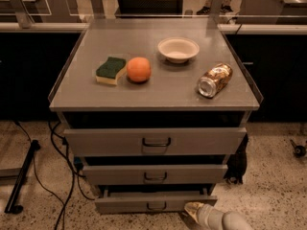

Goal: Close bottom drawer

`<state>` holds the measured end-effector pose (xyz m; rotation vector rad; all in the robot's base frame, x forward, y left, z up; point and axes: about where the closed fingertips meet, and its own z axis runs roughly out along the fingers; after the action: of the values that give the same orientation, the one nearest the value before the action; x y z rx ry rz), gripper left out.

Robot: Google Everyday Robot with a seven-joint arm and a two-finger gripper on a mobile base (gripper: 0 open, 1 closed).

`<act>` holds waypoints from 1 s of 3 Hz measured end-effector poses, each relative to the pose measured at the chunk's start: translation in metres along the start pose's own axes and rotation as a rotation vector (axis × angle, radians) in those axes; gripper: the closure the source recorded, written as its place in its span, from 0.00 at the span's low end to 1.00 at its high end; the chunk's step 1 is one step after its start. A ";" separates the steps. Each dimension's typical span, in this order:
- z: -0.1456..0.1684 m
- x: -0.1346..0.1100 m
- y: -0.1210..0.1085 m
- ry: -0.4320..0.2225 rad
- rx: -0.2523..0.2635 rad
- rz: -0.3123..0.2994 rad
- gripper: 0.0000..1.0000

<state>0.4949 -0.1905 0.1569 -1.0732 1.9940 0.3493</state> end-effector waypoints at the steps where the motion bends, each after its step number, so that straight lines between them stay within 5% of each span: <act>1: 0.011 -0.005 -0.010 -0.002 0.006 -0.001 1.00; 3: 0.032 -0.015 -0.026 -0.005 0.001 -0.001 1.00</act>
Offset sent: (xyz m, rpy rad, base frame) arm 0.0446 0.0049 -0.0039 -0.0070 -0.0094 -0.0073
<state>0.5374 -0.1794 0.1516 -1.0720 1.9884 0.3502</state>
